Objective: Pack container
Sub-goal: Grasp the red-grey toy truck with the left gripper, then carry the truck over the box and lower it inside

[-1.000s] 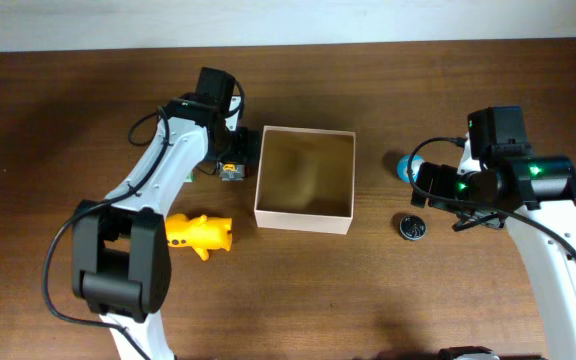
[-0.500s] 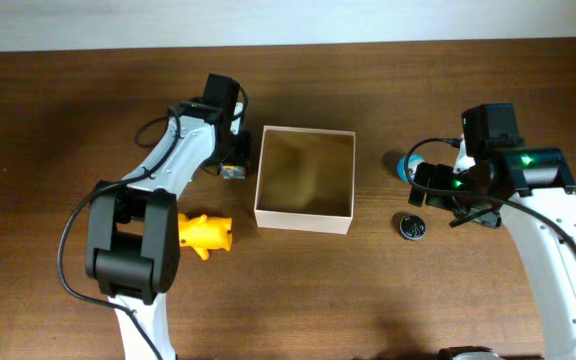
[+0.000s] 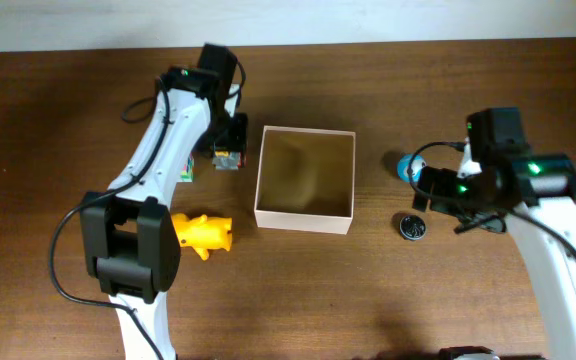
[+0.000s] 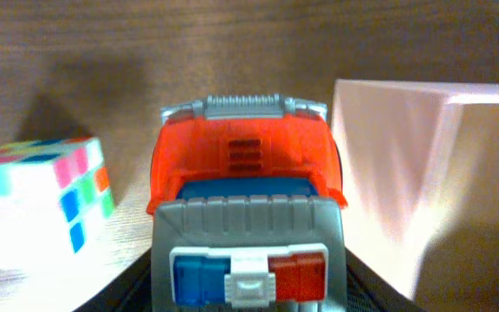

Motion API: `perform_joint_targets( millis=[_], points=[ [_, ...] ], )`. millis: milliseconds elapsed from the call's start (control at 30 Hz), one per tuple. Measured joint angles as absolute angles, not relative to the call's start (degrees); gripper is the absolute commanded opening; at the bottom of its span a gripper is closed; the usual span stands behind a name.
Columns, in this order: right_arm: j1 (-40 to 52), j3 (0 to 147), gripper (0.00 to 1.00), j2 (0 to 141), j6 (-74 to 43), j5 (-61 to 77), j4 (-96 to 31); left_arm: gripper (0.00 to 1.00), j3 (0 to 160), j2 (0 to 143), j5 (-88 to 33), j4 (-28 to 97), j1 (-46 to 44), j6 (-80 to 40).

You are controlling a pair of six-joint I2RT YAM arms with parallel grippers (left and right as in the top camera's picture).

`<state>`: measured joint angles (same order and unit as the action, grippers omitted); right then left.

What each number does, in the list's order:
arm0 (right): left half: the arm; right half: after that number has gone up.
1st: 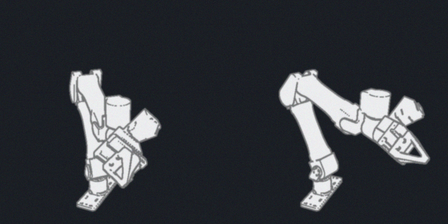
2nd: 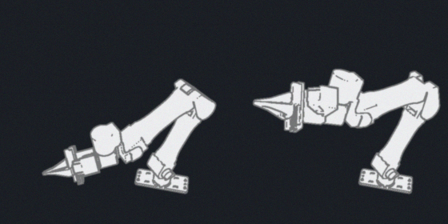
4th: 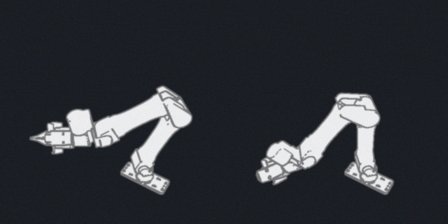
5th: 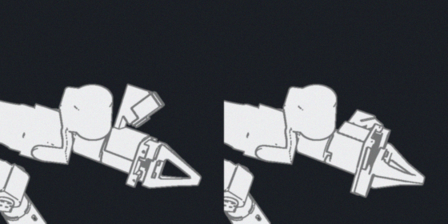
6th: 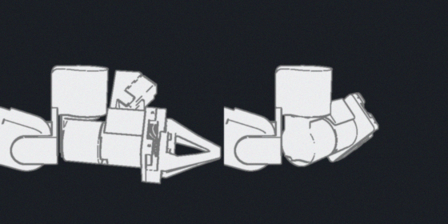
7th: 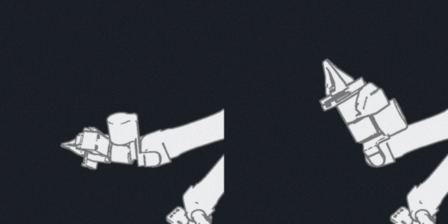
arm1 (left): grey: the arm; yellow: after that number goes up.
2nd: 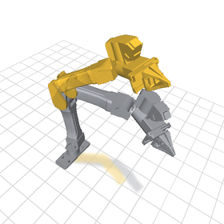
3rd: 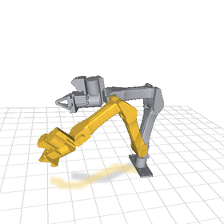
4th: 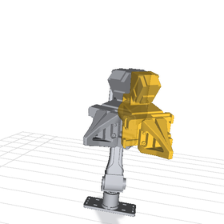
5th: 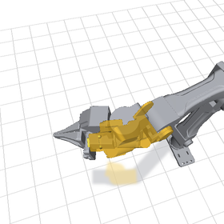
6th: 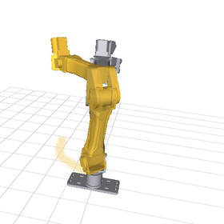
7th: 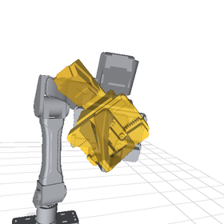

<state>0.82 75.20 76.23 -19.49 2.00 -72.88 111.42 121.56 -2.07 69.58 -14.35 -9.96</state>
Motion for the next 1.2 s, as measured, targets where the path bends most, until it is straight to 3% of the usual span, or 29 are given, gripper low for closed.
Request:
perform_joint_targets(
  millis=[167,333,667,1200],
  points=[
    [-3.0,75.2,0.99,66.1,-19.5,1.3,-73.5,0.41,119.0,121.0,-1.9,76.2,-15.6,-10.6],
    [-9.2,75.2,0.99,59.5,-19.7,1.1,-76.4,0.42,120.0,118.1,-1.6,77.1,-22.3,-14.7],
    [-12.0,75.3,0.99,61.3,-19.8,2.3,-78.3,0.43,120.0,118.4,4.1,70.4,-38.5,-26.9],
    [-12.0,75.3,0.99,62.5,-19.8,2.7,-78.9,0.43,119.0,132.9,6.2,61.7,-40.2,-35.2]
  ],
)
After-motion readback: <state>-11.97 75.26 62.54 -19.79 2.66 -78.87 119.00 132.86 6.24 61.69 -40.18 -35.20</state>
